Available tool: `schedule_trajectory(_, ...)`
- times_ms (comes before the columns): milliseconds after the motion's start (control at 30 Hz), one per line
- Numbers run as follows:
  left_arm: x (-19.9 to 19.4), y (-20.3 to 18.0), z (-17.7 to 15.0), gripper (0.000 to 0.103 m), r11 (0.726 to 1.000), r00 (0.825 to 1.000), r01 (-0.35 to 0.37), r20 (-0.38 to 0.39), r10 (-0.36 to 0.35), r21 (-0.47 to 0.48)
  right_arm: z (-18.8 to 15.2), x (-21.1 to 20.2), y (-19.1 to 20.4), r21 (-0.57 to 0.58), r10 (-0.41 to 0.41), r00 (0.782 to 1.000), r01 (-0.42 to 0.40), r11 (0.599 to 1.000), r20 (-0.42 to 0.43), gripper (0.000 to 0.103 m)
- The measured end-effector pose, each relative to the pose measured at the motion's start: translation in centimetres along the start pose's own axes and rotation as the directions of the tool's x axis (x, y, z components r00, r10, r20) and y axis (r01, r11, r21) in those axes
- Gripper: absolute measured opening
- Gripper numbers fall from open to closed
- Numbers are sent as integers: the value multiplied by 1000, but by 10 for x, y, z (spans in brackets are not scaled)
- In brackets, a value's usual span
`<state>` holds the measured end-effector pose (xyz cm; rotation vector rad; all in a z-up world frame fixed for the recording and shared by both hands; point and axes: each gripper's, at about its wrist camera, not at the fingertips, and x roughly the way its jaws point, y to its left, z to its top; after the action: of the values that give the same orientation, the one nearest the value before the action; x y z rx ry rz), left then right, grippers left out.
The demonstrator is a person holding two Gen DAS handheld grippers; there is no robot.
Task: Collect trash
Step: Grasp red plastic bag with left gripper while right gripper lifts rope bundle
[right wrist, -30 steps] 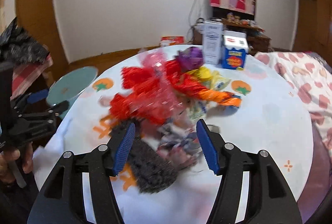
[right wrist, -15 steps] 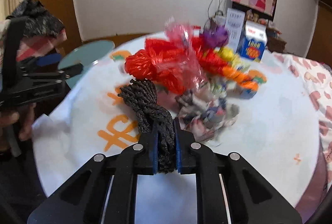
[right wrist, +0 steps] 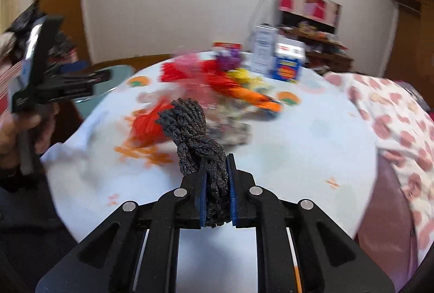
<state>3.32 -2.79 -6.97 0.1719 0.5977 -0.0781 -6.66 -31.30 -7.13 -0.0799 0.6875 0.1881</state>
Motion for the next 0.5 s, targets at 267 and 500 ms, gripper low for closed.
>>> schedule_trajectory(267,-9,-17,1,84,1000,1000,28,-4,-28,9,-8,11,-65,149,-186,983,185,971,-8,14)
schedule_trajectory(500,-25,-57,1,83,993,994,108,18,-109,47,-36,3,-104,252,-268,962,273,928,-55,14)
